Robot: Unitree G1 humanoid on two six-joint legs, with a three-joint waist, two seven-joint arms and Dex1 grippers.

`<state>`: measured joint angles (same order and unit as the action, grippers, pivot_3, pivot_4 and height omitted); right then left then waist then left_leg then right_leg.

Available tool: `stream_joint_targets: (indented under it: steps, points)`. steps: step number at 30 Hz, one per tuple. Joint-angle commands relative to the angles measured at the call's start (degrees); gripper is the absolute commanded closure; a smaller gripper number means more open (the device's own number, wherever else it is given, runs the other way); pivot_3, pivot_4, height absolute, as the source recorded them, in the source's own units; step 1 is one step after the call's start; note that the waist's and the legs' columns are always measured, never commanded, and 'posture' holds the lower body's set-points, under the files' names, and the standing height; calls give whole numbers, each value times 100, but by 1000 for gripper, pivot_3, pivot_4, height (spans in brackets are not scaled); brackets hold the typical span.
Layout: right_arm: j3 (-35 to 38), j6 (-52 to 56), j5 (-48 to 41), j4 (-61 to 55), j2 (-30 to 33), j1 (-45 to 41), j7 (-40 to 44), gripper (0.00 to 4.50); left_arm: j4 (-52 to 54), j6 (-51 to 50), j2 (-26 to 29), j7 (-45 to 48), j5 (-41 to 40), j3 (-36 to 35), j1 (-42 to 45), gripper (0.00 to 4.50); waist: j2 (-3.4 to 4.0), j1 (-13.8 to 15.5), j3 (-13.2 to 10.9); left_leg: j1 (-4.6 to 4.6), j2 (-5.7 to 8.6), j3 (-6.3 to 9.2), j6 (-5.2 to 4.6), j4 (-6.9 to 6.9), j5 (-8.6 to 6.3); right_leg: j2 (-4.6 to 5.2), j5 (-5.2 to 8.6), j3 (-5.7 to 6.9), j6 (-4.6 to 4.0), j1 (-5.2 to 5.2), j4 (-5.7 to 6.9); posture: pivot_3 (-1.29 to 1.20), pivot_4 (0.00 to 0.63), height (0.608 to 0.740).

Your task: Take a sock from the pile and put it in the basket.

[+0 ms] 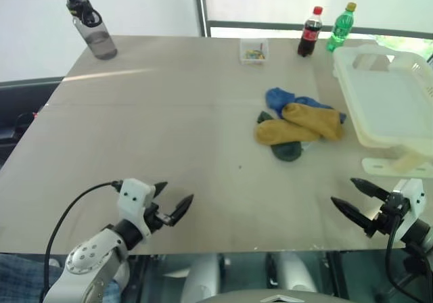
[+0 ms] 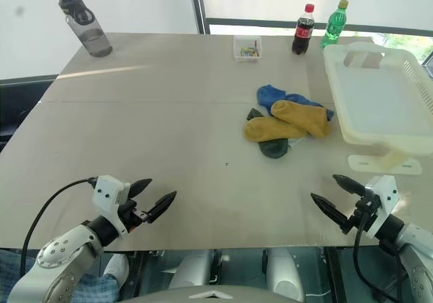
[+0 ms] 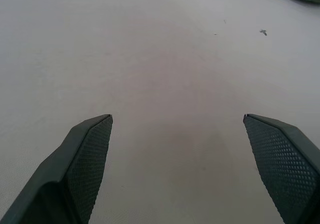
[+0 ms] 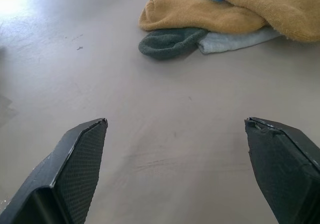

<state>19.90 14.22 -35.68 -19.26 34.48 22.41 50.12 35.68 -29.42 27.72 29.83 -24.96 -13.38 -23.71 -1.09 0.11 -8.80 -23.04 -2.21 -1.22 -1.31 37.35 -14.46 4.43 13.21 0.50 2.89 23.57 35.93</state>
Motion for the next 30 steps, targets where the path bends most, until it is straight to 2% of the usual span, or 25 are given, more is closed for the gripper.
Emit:
stream_joint_targets:
  steps: [1, 11, 30]
  points:
    - [90, -307, 29, -90, -140, 10, 52, 0, 90, 404, 2, 180, -19, -136, -95, 71, 0, 11, 0, 0, 0, -1, 0, 0, 0, 0, 0, 0, 0, 0, 0, 0, 150, 740]
    - [117, -550, 125, -64, -329, 98, 87, 0, -410, 1318, -91, 498, 205, -5, -304, 71, 2, 65, 1, 2, -2, -8, 0, 2, 0, -4, 1, 0, 1, 0, 1, 0, 150, 740]
    - [57, -786, 449, 235, -454, -165, -134, 0, -633, 1762, -52, 866, 102, 41, -271, 71, 2, 65, 1, 3, -2, -20, 0, 4, 0, -9, -1, -1, -2, -2, 8, 0, 150, 740]
